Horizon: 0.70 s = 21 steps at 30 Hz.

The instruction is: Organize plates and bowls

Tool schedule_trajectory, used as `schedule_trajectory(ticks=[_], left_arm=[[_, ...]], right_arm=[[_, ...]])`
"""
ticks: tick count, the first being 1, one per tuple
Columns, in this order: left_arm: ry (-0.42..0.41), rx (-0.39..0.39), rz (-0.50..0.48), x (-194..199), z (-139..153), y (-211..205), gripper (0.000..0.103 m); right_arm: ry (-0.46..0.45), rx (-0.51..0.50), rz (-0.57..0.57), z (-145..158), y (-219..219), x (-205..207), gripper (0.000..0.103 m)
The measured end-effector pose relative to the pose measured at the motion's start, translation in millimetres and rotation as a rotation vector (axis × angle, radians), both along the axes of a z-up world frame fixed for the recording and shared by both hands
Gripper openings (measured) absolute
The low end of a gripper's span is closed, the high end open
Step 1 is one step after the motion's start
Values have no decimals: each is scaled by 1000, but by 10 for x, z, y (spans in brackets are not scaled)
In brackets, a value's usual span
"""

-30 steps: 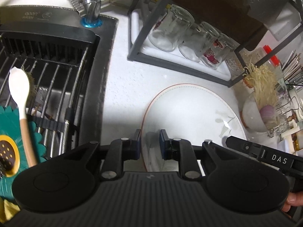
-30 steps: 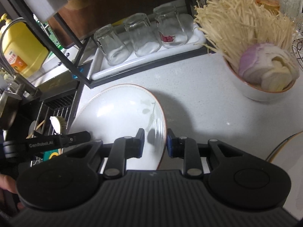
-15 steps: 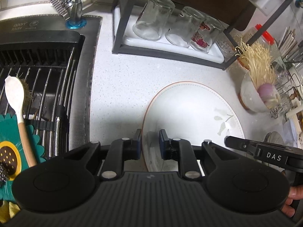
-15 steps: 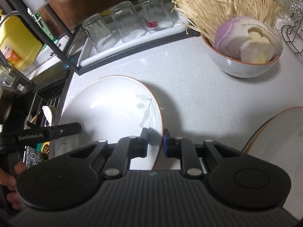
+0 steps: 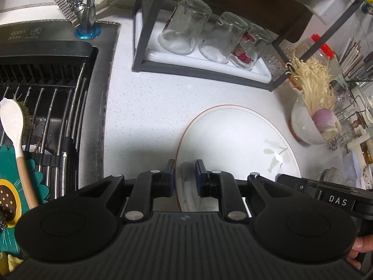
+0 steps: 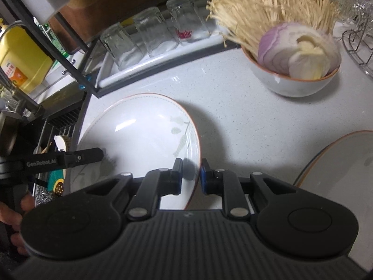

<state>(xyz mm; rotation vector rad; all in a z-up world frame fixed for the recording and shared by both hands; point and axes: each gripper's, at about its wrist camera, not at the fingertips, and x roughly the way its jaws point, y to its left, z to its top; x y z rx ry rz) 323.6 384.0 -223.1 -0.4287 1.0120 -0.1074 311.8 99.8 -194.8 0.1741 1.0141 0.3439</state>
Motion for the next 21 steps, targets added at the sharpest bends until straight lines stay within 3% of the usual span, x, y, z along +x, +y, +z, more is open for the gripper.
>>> schedule_trajectory(ticks=[8,21], left_arm=[[-1,-22,-9,-83,268,-224,20],[-65,-45,-57,-145,790,-944,20]], right_arm=[[-28,49,-33,286,-284,-144,19],[-160,66,-77,784,-981,-462,19]])
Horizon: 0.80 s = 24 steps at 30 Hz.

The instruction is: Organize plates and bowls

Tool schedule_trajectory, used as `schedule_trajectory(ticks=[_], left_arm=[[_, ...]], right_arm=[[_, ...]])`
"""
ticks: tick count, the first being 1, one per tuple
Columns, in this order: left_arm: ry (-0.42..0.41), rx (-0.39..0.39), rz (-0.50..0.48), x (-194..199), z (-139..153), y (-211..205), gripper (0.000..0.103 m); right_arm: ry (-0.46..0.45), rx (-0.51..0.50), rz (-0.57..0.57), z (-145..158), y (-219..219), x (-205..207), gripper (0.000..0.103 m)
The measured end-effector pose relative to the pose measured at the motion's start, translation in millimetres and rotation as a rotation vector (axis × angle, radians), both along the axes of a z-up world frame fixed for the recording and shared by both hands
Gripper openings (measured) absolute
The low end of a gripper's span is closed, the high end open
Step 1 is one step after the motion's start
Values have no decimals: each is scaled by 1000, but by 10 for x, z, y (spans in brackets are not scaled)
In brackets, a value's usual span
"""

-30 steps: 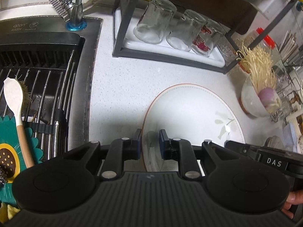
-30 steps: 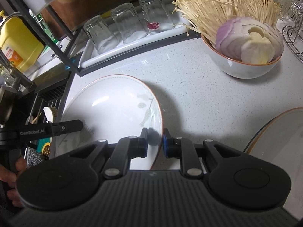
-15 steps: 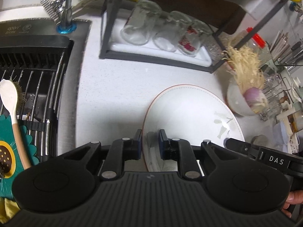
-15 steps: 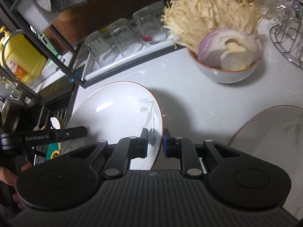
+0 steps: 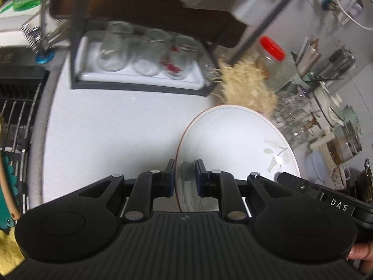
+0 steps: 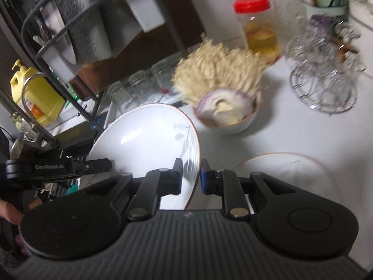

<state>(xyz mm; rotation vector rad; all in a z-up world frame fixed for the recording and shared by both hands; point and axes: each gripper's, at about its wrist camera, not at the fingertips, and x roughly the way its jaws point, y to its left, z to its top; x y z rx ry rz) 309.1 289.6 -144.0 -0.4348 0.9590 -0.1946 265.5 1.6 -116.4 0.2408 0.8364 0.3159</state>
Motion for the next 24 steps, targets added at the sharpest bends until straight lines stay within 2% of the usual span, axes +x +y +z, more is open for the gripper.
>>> schedule_trajectory(ticks=[6,10,19,24], left_arm=[[-9,15,-63,30,99,-389,20],[2,21,-92,16,129,-614,20],[64,7,-95,-1,26,-955,21],[99,40,-132,29,-59,-1250,21]], right_arm=[[-26,15,-58,89,-364,-125,19],[-18,-9,-73,95,-542,-179,19],[-17,-68,-60,58,-813,-253,19],[12,-68,-104,-75,-1048,-308,19]])
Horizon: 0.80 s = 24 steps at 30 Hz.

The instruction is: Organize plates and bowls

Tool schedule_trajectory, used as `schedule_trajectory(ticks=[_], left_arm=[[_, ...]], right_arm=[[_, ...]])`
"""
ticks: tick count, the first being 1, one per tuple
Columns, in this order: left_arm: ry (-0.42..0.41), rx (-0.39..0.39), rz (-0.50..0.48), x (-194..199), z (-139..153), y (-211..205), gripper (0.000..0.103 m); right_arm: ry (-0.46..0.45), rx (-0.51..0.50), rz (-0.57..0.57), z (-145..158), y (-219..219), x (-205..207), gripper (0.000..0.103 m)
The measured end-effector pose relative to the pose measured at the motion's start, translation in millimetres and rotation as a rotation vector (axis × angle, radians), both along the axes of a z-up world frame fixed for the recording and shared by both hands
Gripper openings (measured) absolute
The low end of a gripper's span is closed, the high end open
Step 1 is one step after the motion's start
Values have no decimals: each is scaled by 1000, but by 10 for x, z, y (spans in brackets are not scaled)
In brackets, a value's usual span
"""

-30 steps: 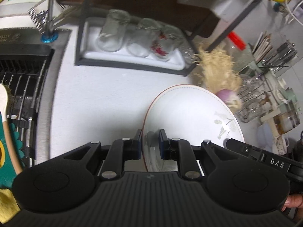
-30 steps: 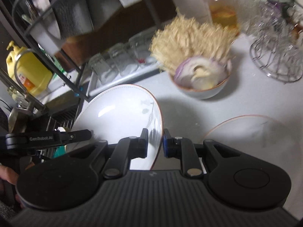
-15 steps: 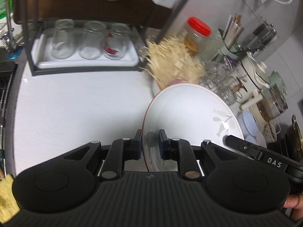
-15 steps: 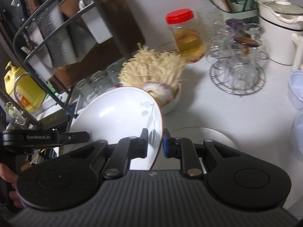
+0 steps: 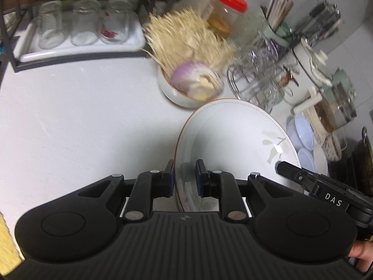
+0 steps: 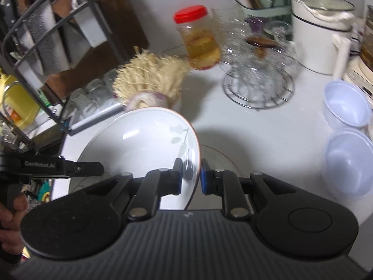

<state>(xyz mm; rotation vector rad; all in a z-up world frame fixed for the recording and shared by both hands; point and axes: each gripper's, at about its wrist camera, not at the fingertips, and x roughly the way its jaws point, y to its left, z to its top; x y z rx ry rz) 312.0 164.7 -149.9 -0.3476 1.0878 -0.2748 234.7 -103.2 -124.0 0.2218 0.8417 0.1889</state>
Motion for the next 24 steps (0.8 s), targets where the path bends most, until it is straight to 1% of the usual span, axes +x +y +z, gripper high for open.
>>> schedule_trajectory(ticks=[3,8,16,24], left_arm=[[36,10,-32,31,-115,-143,21],[99,4,-37,72,-271,-263,21],[134,60,-45,142,-378,-471,23],[163,94,-40,185,-478,-588,26]], right_arm=[[29,-13,-12,-109,-112,-28,19],[54,-16,-13,-252,-232,-79,19],[65,-14,-37,-420,-329,-82,19],[80,-23,-31,-544,-386,-54,19]])
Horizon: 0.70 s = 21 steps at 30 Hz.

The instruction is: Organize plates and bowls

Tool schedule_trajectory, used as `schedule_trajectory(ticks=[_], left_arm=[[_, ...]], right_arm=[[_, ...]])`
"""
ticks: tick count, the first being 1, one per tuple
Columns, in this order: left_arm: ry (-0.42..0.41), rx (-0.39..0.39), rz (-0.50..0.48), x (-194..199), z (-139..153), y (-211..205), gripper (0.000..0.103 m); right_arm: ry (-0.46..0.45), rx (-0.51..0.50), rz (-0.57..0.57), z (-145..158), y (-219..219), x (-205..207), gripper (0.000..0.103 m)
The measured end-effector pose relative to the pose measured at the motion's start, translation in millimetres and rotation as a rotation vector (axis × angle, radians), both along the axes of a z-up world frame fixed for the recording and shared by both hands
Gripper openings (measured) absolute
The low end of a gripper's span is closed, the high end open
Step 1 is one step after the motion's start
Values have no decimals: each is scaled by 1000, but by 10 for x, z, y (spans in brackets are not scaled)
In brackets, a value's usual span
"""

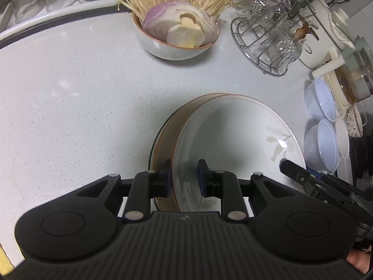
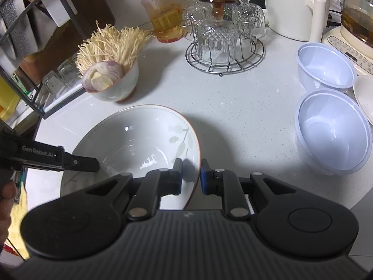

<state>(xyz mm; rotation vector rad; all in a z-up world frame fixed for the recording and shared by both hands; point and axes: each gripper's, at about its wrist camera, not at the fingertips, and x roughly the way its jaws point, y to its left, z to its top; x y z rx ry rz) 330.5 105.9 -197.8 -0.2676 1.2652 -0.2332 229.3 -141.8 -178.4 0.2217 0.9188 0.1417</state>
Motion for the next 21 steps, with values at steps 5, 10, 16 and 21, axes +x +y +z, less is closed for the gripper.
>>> schedule_trajectory(ticks=[5,10,16,21], left_arm=[[-4,5,6,21,-1,-7,26],[-3,-3,26,36,10,2,26],[15,-42,61,36,27,89,27],[44,-101,97,29,26,198,28]], right_arm=[[-9,-8,10,-14,5,39,19],[-22,-9,19,-34,13,70,21],[-16,3,25,-65,28,71,21],[-8,12,30,-103,50,80,21]])
